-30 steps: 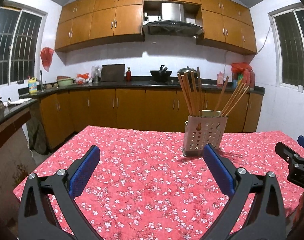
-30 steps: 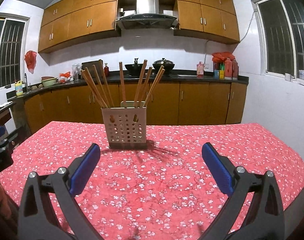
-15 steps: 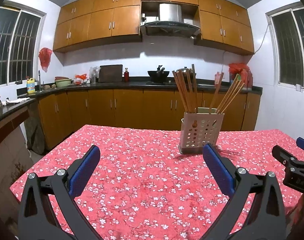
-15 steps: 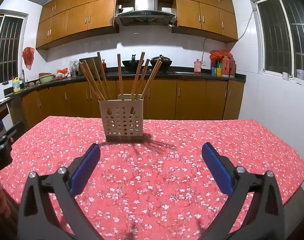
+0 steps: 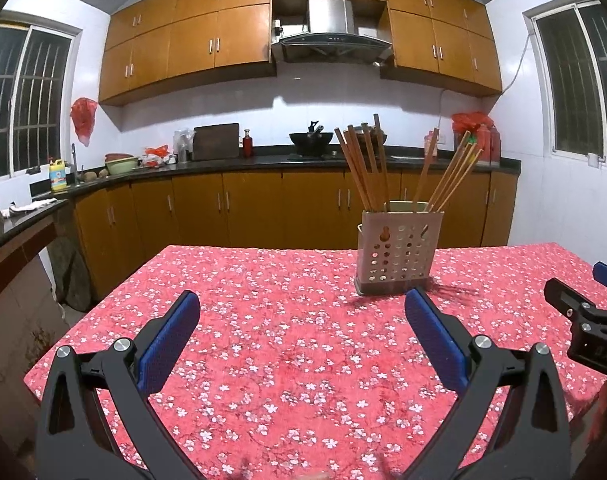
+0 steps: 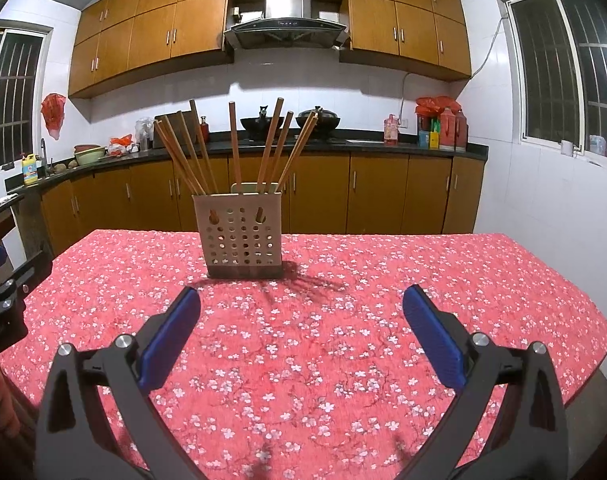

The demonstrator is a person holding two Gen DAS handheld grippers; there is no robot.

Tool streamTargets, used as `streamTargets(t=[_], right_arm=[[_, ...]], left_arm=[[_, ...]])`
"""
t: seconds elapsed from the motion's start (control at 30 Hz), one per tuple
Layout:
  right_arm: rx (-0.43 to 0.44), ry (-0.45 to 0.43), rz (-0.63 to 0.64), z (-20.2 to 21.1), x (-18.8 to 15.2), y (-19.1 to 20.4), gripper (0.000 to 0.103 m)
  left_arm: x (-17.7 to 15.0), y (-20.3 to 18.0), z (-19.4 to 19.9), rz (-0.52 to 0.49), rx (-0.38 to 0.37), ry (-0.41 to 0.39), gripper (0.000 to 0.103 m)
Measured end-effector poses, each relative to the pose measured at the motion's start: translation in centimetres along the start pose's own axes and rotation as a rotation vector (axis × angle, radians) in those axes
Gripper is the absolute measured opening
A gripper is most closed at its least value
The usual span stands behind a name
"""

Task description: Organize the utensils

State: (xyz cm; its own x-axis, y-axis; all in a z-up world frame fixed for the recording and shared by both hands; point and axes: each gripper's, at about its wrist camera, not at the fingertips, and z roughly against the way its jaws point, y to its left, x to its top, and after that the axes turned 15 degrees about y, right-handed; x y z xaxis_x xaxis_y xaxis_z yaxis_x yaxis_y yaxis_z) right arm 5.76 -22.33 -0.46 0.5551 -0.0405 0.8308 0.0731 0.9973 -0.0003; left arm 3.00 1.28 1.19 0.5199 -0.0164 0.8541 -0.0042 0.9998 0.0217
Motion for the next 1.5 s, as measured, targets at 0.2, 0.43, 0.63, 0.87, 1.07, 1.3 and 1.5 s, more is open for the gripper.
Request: streamTargets(t=[0.2,0.43,0.63,0.87,1.07,1.3,1.5], right_arm=[[-0.001,0.002,-0.002,-0.05,-0.09,-0.02,0.099],[-0.001,0.009,-0.002,-0.18,-0.08,-0.12,0.099],[0.0,0.01,-0.002,-0.2,-0.1,-0.11,0.099],[0.001,0.013,-0.004,-0.27,-0.24,-0.05,0.099],[0.001,0.014,-0.005,-0.33,-0.28,-0.04,0.099],[0.002,0.015,-0.005,-0.31,-0.27,-0.05,0.099],[0.002,0.015,-0.006,-0.29,-0.25,-0.04,0.099]], left_arm=[[-0.22,-0.36,0.0,-0.011,-0.005,0.002,0.101],[-0.3,-0.5,-0.09,-0.01,-0.009,0.007,0.101],[-0.28,-0.63,-0.14,-0.013,-0.011,0.011,0.101],[-0.31,-0.58,-0.26,-0.011,-0.013,0.014,0.101],[-0.31,-0.57,-0.26,-0.012,-0.013,0.014,0.101],[-0.29,-0.59,-0.24,-0.012,-0.012,0.014,0.101],[-0.29,-0.61,-0.23,-0.011,-0.013,0.014,0.101]])
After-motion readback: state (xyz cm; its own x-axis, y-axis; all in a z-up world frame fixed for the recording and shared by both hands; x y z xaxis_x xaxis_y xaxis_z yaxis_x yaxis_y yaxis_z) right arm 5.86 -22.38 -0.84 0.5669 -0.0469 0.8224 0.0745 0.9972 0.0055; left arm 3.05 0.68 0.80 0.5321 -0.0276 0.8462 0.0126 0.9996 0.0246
